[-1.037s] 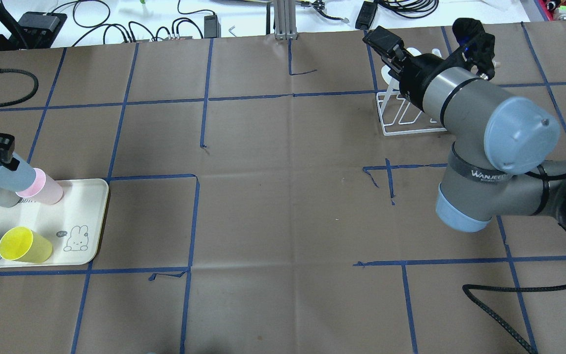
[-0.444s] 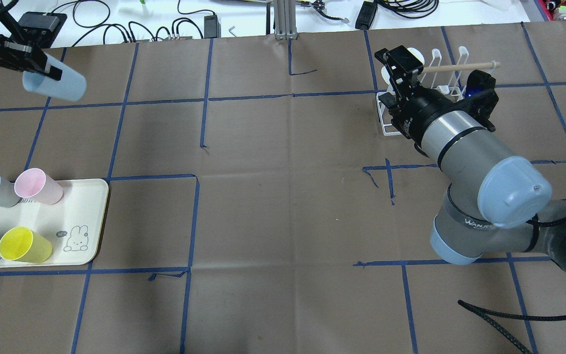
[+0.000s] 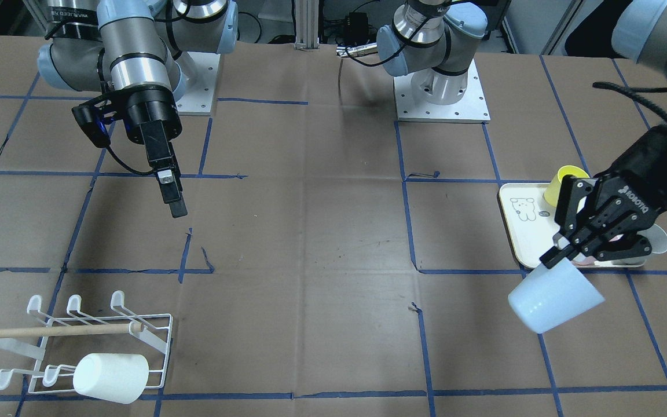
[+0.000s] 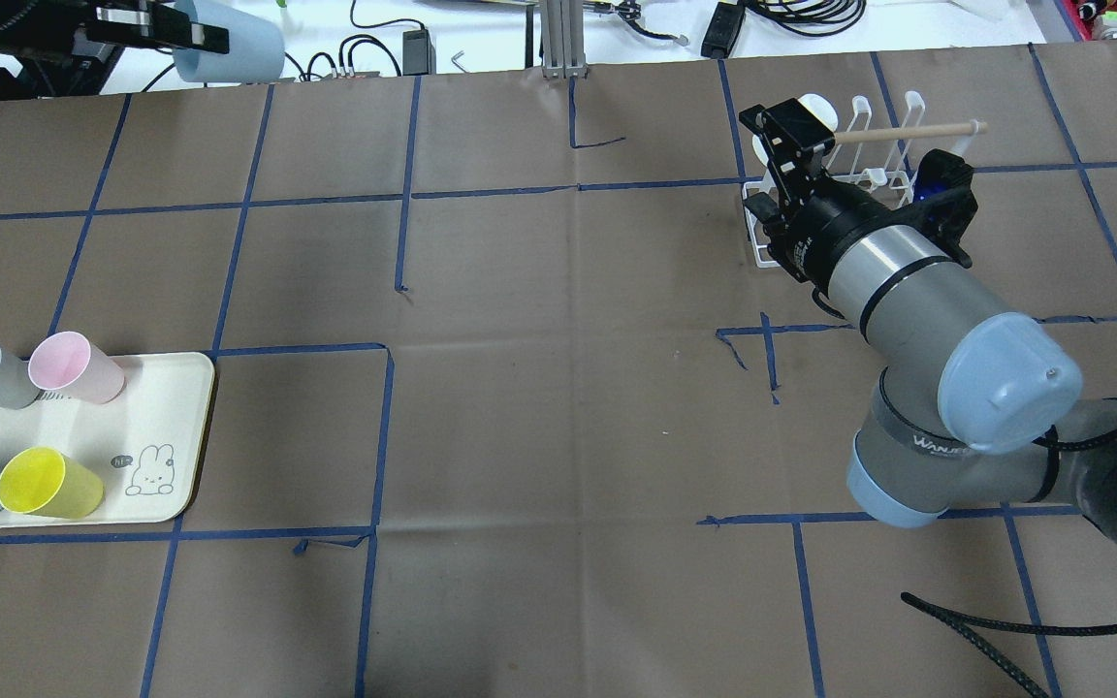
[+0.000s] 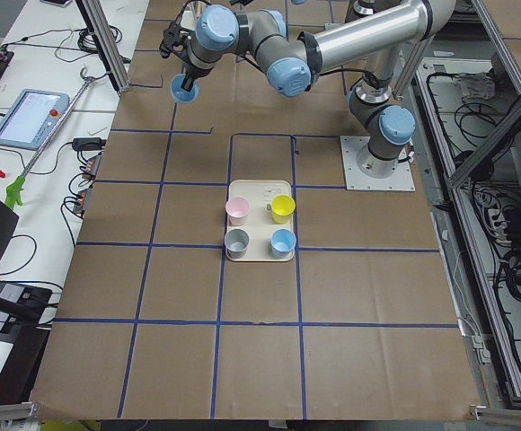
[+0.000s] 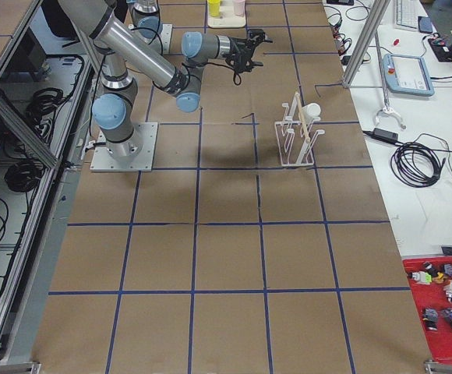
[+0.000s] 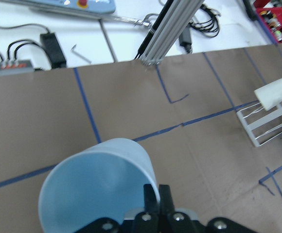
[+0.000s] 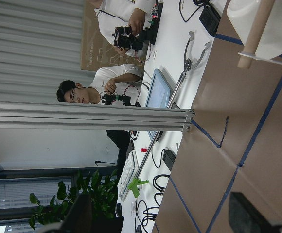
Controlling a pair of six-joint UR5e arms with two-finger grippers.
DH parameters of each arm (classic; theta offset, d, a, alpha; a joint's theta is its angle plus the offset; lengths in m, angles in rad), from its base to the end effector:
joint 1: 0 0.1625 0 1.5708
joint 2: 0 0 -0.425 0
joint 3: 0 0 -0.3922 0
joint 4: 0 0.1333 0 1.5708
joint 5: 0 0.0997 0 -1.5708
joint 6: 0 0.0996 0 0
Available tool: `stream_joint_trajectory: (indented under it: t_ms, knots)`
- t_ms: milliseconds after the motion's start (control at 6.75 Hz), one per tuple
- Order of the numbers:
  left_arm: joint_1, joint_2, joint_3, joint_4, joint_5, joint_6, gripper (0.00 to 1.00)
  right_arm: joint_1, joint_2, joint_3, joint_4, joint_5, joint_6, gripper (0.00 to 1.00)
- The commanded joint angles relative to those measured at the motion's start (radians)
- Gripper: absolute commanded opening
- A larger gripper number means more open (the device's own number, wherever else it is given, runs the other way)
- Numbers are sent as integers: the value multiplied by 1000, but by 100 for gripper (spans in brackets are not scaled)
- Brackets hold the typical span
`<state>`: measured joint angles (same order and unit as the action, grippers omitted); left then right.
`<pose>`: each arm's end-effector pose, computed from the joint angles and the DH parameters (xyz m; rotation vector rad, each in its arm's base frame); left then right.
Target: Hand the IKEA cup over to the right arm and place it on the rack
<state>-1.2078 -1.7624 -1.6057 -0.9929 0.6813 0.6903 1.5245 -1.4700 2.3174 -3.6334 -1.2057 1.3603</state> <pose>0.0084 -0.6154 0.4671 -0.5852 -2.3104 0.9334 0.1490 -0.4317 0.3524 1.0903 1.6801 -0.8698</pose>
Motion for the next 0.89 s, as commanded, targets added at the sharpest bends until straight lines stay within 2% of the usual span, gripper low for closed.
stream_joint_trajectory:
  t_ms: [0,148,296,444,741]
  knots:
    - [-80,-89,-68,326,-159,2,0,0,3,0,-10,6,5,100]
    - [-104,-129,-71,386,-246,9,0,2,4,0,-8,8,58,100]
    - [-128,-173,-97,525,-306,8,0,2,2,2,-7,21,116,100]
    - [-147,-210,-153,712,-357,-7,0,5,2,2,-7,37,122,100]
    - [-186,-207,-337,1021,-368,-59,4,11,43,0,-8,38,184,100]
